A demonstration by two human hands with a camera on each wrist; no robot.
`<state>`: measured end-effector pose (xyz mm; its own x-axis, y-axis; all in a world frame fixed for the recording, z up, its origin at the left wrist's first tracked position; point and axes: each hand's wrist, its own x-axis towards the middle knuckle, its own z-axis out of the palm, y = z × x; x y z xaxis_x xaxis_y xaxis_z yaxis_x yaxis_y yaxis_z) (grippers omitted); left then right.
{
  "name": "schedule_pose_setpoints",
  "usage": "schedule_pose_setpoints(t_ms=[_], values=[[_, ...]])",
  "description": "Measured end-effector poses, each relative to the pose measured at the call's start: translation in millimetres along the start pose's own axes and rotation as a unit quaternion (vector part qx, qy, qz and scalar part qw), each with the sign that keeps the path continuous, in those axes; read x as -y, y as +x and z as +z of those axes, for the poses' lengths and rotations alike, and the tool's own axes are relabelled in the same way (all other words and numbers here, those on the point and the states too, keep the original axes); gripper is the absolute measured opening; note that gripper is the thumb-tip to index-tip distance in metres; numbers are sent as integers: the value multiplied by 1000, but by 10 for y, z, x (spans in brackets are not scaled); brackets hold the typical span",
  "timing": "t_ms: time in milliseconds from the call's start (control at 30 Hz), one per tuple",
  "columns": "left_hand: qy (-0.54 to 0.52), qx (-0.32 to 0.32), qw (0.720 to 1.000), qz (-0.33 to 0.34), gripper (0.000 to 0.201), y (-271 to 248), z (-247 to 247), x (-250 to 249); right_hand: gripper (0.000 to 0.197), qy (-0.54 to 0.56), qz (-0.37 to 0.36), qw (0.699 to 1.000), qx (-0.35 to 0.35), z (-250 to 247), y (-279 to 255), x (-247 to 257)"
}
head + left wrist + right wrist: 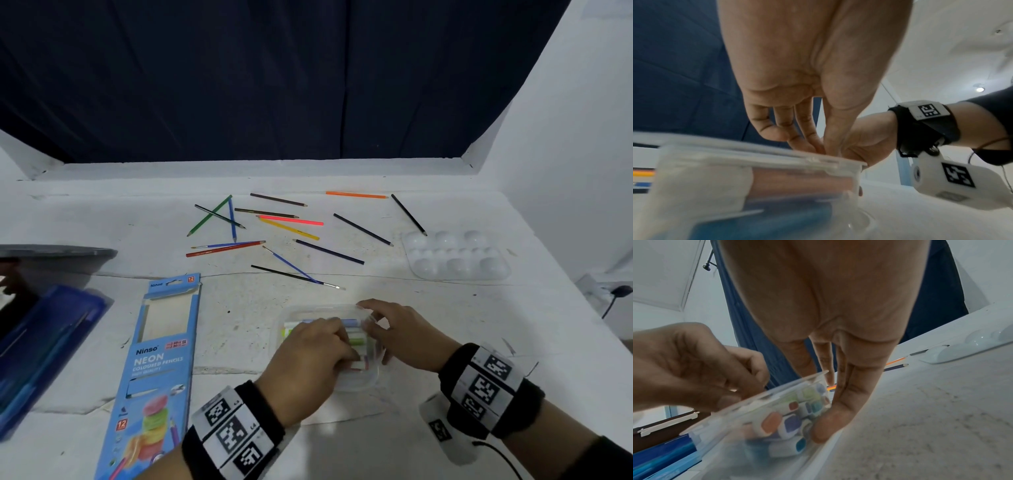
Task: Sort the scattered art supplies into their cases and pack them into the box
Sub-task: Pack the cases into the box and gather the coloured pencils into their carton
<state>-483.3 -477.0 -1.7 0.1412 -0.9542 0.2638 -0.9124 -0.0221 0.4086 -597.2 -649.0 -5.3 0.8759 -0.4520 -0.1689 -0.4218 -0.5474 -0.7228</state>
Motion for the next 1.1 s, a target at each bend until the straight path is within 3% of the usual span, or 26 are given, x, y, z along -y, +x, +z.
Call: schedule_pose_setpoints(t_ms=[133,233,267,333,400,433,567,733,900,1100], values=[[-64,-84,991,-86,17,-99,-295,118,25,-7,-4,999,-32,21,-44,47],[-24,-126,975,-182,24,-257,-535,384,21,-5,-4,998,-56,22,-92,88],[-1,-99,972,-214,27,-308,-592,469,20,-4,-4,998,-68,9,-102,97],[51,33,961,-270,35,-368,-635,573,18,-10,-3,996,-94,-39,-109,100],[79,150,945,-280,32,-361,-604,593,17,-14,2,993,-117,-112,-123,107],[76,174,943,-275,27,-337,-576,583,16,-9,4,992,-126,-155,-136,122],[30,210,941,-265,20,-216,-404,617,14,38,-3,988,-149,-309,-210,210],[-17,210,930,-300,31,-59,-415,603,15,47,-3,987,-153,-324,-274,204],[16,107,928,-356,22,-210,-801,706,14,45,-12,990,-131,-165,-307,190],[46,-134,905,-402,27,-656,-1451,782,15,33,-30,994,-99,61,-239,202]])
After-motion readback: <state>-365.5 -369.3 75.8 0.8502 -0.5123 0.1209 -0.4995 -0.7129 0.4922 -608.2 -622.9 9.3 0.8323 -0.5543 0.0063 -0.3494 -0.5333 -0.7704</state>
